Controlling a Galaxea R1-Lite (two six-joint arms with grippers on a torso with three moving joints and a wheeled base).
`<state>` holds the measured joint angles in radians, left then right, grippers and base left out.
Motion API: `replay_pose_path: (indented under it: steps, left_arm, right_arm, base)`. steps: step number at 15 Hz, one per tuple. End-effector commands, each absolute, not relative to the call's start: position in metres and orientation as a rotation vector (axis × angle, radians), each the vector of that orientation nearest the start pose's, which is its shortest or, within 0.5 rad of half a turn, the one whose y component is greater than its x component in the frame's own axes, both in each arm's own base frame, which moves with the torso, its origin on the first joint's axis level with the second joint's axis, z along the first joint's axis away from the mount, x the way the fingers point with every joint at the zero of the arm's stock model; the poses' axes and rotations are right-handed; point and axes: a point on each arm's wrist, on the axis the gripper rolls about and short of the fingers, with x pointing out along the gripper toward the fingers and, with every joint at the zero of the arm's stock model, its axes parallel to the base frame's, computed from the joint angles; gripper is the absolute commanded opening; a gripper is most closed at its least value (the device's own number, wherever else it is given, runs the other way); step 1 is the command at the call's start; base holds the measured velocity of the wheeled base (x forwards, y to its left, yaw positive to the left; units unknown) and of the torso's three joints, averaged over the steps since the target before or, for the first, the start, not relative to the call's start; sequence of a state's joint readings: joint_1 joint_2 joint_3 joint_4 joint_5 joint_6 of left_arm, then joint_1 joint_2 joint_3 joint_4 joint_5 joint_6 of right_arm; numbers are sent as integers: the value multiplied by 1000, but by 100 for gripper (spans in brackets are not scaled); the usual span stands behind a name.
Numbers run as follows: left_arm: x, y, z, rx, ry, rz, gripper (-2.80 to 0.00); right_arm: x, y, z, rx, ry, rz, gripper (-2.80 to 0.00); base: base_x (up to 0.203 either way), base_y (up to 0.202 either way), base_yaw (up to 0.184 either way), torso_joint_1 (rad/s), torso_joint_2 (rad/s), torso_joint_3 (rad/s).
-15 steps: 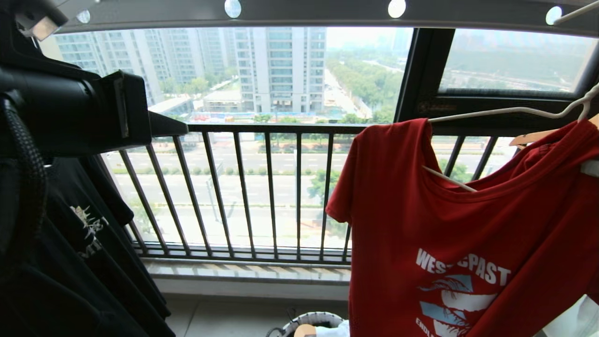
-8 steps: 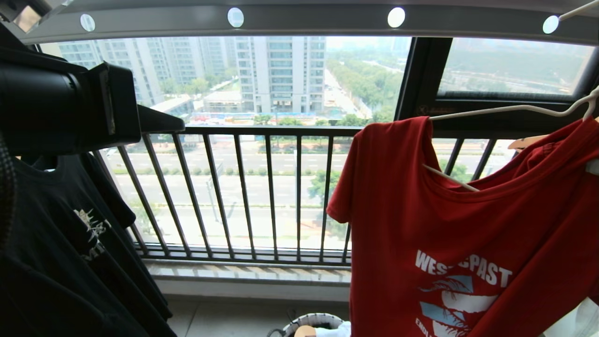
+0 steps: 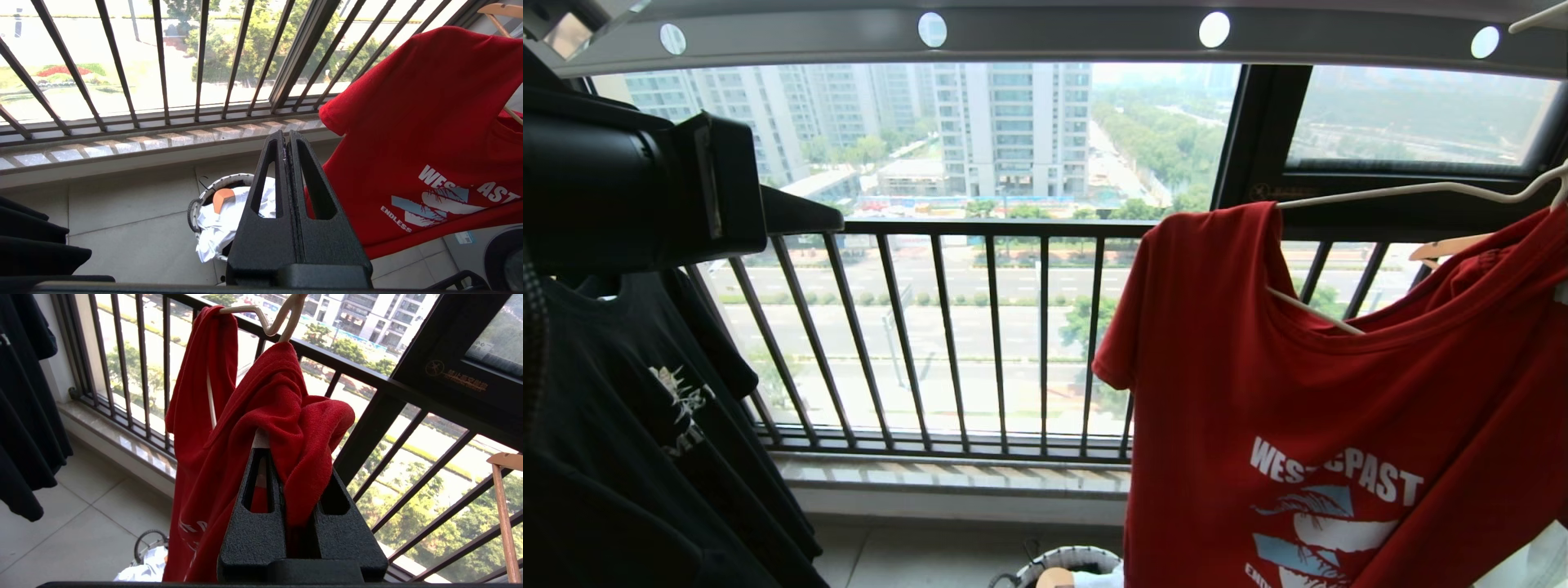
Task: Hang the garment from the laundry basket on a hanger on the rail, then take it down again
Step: Hang the clothes rack on the clothesline
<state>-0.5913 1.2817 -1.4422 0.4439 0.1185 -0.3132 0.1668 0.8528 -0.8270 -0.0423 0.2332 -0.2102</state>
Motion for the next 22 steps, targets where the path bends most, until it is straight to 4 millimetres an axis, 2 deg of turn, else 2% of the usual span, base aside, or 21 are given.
replay_pose_path:
  steps: [1,14,22]
  left_arm:
    - [145,-94,361,-206,341,-420,-280]
    - [141,-91,364,-213,325,-425,-280]
    - [138,-90,365,-212,317,-426,-280]
  right_arm:
    - [80,19,298,-209,-58,397,-280]
    - [90,18,296,-209,-17,275,-280]
    - [109,32,295,-213,22,383,-280]
  base:
    - [0,0,0,0,0,0]
    - [0,0,0,0,0,0]
    - [0,0,0,0,0,0]
